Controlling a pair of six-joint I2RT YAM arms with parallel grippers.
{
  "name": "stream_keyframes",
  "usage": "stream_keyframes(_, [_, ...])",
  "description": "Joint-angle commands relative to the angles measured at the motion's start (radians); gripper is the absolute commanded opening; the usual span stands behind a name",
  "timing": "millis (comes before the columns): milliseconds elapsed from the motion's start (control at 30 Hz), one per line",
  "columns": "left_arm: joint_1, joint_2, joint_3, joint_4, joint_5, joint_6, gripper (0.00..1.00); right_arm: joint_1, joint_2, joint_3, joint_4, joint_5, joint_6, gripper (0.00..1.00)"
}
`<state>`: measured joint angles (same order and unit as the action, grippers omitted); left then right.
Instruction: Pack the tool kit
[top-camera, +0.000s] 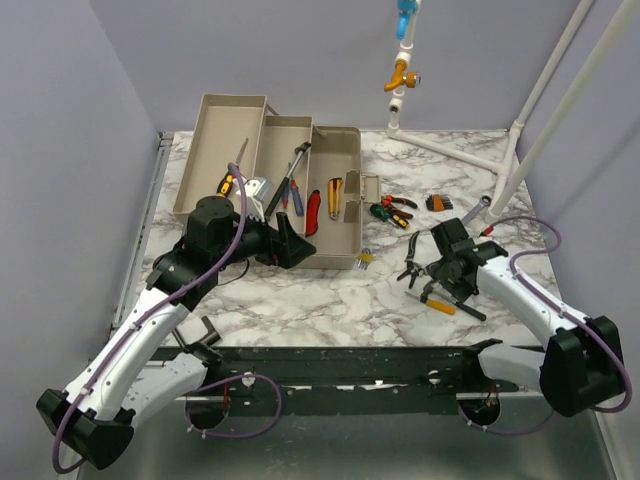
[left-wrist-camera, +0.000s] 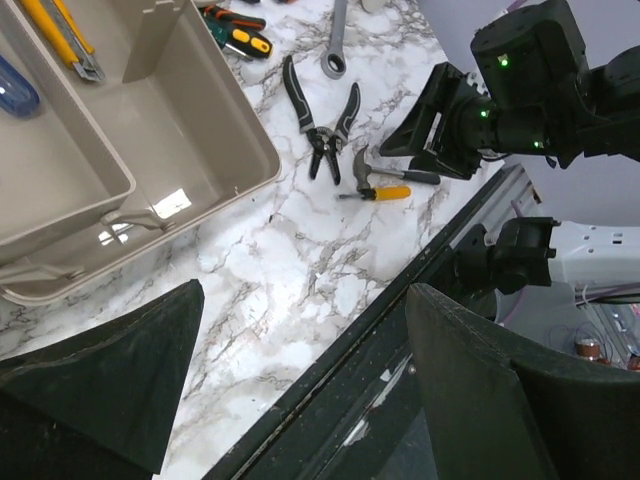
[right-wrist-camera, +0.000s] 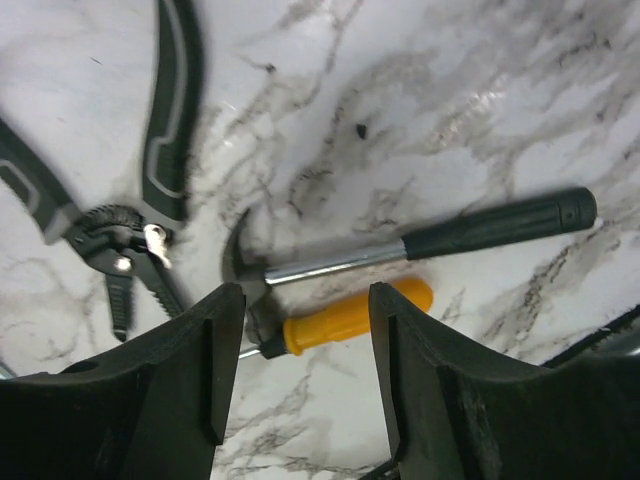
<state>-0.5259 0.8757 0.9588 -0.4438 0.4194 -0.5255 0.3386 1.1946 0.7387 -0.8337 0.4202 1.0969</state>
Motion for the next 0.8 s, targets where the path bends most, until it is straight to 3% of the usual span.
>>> stream_keyframes(0, [-0.008, -0.041, -0.029, 0.04, 0.041, -0.007, 0.85, -0.003, -0.051, -0.093, -0.062, -0.076, 0.065, 0.58])
stream_keyframes(167, [-0.008, -0.078, -0.047, 0.023, 0.029, 0.001, 0.85, -0.003, -0.081, -0.179, -0.004, -0.152, 0.099, 0.56])
stream_keyframes(433, [-0.008, -0.12, -0.064, -0.004, 0.012, 0.013, 0.85, -0.003, -0.009, -0.209, 0.066, -0.153, 0.163, 0.54])
stream_keyframes(467, [-0.008, -0.121, -0.065, -0.007, 0.012, 0.016, 0.85, -0.002, 0.005, -0.209, 0.072, -0.153, 0.166, 0.48])
stream_keyframes(567, [-0.008, -0.12, -0.061, -0.02, 0.009, 0.023, 0.85, -0.003, 0.026, -0.207, 0.072, -0.149, 0.169, 0.13])
stream_keyframes(600, [-0.008, -0.119, -0.061, -0.023, 0.008, 0.025, 0.85, -0.003, 0.024, -0.203, 0.064, -0.147, 0.168, 0.05])
stream_keyframes(633, [-0.008, -0.119, -0.061, -0.025, 0.01, 0.026, 0.85, -0.004, 0.016, -0.201, 0.065, -0.148, 0.161, 0.01])
stream_keyframes(767, [-0.008, -0.114, -0.069, -0.01, 0.037, 0.021, 0.85, -0.003, -0.045, -0.184, 0.105, -0.198, 0.054, 0.01])
